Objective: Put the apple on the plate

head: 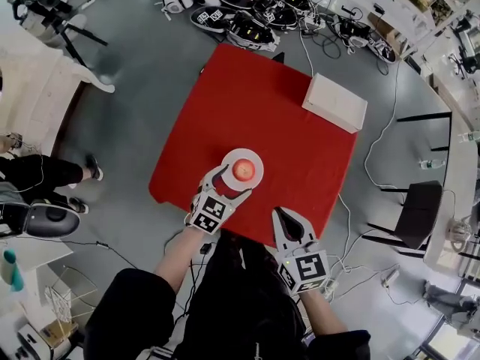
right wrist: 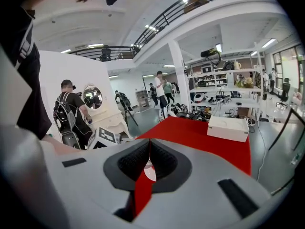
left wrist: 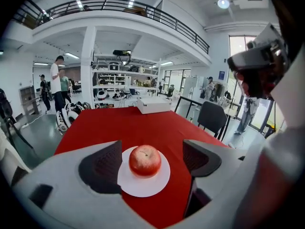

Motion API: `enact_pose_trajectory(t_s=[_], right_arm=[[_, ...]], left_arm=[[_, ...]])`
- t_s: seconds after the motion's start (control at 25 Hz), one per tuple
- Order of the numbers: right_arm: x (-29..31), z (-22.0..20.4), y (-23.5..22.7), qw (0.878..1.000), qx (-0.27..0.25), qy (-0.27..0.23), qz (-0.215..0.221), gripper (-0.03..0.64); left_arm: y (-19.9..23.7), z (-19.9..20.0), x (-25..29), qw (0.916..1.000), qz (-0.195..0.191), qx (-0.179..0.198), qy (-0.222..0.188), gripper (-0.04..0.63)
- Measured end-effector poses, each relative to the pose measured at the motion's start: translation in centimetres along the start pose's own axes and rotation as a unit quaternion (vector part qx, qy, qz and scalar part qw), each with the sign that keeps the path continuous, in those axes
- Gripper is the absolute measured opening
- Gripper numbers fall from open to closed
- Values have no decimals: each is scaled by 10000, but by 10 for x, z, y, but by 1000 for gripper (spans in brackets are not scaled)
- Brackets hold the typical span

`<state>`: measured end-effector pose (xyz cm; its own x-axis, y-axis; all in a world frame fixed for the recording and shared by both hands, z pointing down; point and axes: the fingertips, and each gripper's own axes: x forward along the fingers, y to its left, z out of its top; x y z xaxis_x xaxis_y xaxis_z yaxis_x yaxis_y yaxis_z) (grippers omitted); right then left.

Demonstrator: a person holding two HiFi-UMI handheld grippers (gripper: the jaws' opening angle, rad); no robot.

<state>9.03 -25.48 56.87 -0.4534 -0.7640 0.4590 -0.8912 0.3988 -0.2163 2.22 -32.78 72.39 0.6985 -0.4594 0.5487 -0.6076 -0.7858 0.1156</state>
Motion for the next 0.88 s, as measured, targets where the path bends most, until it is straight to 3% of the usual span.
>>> enact_pose_trajectory(t_s=[0.04, 0.08, 0.16, 0.28, 0.32, 0.6, 0.88], right_arm=[[0, 6, 2, 9999, -78, -40, 61, 11], [1, 11, 4, 9998, -143, -85, 119, 12], [2, 22, 8, 9993, -246, -187, 226, 11], [0, 39, 17, 9979, -364, -354, 392, 11], [0, 45, 20, 9973, -391, -421, 447, 12], [-12, 74, 45, 9936, -563, -748, 631, 12], [-21, 84, 60, 9912, -735, -920, 601, 11]], left_arm=[[-3, 13, -11, 9999, -2, -20, -165, 399], [-4, 26, -24, 9994, 45, -20, -351, 349], [-4, 53, -51, 9964, 267, 75, -801, 173], [-7, 89, -92, 9887, 533, 216, -1387, 29], [-9, 99, -103, 9866, 574, 232, -1509, 8], [-26, 137, -163, 9820, 750, 115, -1731, 6], [-36, 148, -170, 9817, 619, 267, -1779, 6]])
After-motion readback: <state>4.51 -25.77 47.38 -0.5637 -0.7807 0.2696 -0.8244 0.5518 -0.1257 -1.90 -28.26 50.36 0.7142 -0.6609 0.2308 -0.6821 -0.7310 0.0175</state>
